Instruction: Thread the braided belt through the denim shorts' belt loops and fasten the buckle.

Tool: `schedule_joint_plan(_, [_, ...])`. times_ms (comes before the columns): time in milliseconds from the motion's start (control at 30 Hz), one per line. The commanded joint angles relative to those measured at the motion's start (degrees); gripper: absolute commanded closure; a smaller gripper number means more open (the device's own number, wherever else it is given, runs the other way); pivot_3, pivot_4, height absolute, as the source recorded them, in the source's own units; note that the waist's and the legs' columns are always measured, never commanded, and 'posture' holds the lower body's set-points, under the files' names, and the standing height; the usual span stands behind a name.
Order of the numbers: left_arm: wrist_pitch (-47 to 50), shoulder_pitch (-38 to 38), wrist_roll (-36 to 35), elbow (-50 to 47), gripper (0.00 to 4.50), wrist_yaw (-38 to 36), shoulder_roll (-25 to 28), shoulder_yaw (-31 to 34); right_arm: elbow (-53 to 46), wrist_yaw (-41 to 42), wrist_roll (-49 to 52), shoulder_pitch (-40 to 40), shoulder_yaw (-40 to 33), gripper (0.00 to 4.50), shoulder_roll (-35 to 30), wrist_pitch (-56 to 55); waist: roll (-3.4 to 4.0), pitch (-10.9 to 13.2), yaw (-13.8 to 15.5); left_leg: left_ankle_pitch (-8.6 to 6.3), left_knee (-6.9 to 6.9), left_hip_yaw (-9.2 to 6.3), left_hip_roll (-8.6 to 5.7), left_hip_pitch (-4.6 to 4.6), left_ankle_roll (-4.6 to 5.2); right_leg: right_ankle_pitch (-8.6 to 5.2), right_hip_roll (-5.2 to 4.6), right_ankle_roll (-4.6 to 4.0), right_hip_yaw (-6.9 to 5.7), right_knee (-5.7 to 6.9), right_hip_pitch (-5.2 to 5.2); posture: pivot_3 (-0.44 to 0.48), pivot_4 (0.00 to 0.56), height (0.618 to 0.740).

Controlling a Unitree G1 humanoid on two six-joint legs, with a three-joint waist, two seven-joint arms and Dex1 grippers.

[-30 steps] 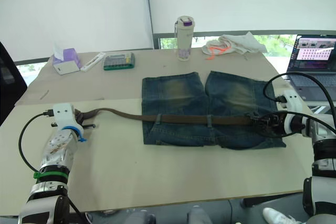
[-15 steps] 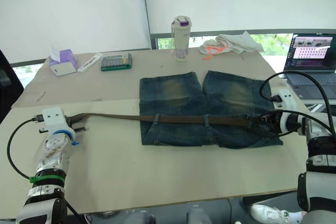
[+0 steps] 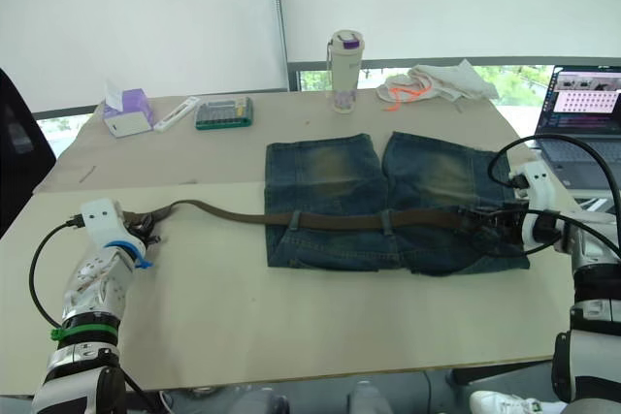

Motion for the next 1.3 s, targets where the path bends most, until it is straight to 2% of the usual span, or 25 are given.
schedule_joint_plan(33, [-1.52,-0.9,3.57,1.24,1.04,7.82,2.21,1.76,-5.47,-0.51,2.92,1.51,-3.07,4.5,0.04,0.94,-0.01,0.01,0.22,0.0,0.0,0.0,0.0,0.0,0.0,0.0,0.0,0.0,0.0,0.01,0.0,0.0,0.15,0.74])
schedule_joint_plan(133, [-6.27,-3.31,5.54,0.68,0.02,11.79,3.97,2.54,-7.86,-1.66,3.56,3.54,-4.11,4.5,0.1,1.27,-0.21,0.12,0.01,0.0,-0.02,-0.03,0.07,-0.01,0.0,0.01,0.06,-0.01,0.01,0.01,-0.06,0.0,0.15,0.74])
schedule_joint_plan(233, [-11.37,-5.08,8.8,1.3,0.02,12.66,5.2,0.39,-9.43,-2.75,4.22,4.72,-4.73,4.5,0.43,1.7,-0.38,0.22,0.45,0.01,-0.02,-0.08,0.07,-0.07,-0.02,0.05,0.05,-0.07,-0.03,-0.01,-0.1,0.0,0.15,0.74])
schedule_joint_plan(300, [-17.22,-7.51,9.07,2.04,0.02,10.76,4.82,-0.49,-10.67,-3.27,4.5,5.57,-4.97,4.5,0.72,2.02,-0.39,0.22,0.66,0.02,-0.02,-0.08,0.05,-0.07,-0.05,0.05,0.01,-0.08,-0.03,-0.03,-0.09,0.0,0.15,0.74])
schedule_joint_plan(400, [-24.39,-12.71,7.39,1.9,0.02,1.35,3.11,-3.6,-12.47,-3.98,4.88,6.55,-5.44,4.5,1.0,2.62,-0.46,0.25,1.13,0.1,-0.02,-0.07,0.02,-0.13,-0.18,0.07,-0.04,-0.08,-0.12,-0.08,-0.08,0.0,0.15,0.74])
schedule_joint_plan(500, [-24.16,-16.71,5.18,0.66,0.02,-11.29,0.45,-8.65,-14.02,-4.51,5.4,7.17,-5.77,4.5,1.15,3.25,-0.46,0.25,1.52,0.14,0.01,-0.04,-0.03,-0.24,-0.24,0.11,-0.07,-0.07,-0.16,-0.12,-0.09,0.0,0.15,0.74])
schedule_joint_plan(600, [-20.24,-17.86,3.07,-1.89,0.02,-22.13,-1.91,-13.21,-15.04,-5.01,6.04,7.63,-5.8,4.5,1.16,3.59,-0.45,0.24,1.2,0.14,0.04,0.02,-0.04,-0.28,-0.23,0.12,-0.07,-0.05,-0.15,-0.16,-0.09,0.0,0.15,0.74])
schedule_joint_plan(667, [-14.12,-17.42,1.2,-4.16,0.02,-30.8,-3.96,-17.81,-15.52,-5.37,6.27,7.79,-5.76,4.5,1.28,3.71,-0.45,0.24,0.35,0.13,0.02,0.03,-0.01,-0.29,-0.2,0.11,-0.02,-0.04,-0.13,-0.14,-0.1,0.0,0.15,0.74])
schedule_joint_plan(800, [-7.48,-16.27,1.86,-2.17,0.02,-41.14,-5.75,-23.94,-16.32,-5.79,6.78,8.16,-6.06,4.5,1.55,3.73,-0.42,0.23,-0.48,0.13,0.02,0.02,0.05,-0.26,-0.16,0.11,0.09,-0.03,-0.1,-0.07,-0.1,0.0,0.15,0.74])
schedule_joint_plan(933, [-6.65,-18.63,5.31,6.3,0.02,-45.25,-7.66,-28.02,-18.03,-5.76,8.02,9.07,-6.12,4.5,1.53,4.36,-0.42,0.24,-0.9,0.16,0.02,-0.01,0.06,-0.25,-0.1,0.1,0.16,-0.03,-0.11,-0.06,-0.1,0.0,0.15,0.74])
schedule_joint_plan(1133, [-8.48,-24.18,9.73,18.47,0.02,-44.93,-9.88,-29.44,-19.29,-6.75,8.45,9.83,-6.69,4.5,1.78,4.93,-0.43,0.25,-0.6,0.13,0.14,-0.04,0.05,-0.38,-0.05,0.1,0.14,-0.02,-0.15,-0.1,-0.1,0.0,0.15,0.74])
schedule_joint_plan(1300, [-8.08,-25.86,10.55,21.61,1.58,-49.63,-9.24,-29.42,-20.81,-7.38,9.03,11.26,-7.46,4.5,1.58,5.33,-0.42,0.24,-0.63,0.11,0.16,-0.04,0.05,-0.36,-0.02,0.09,0.14,-0.01,-0.14,-0.07,-0.1,0.0,0.15,0.74])
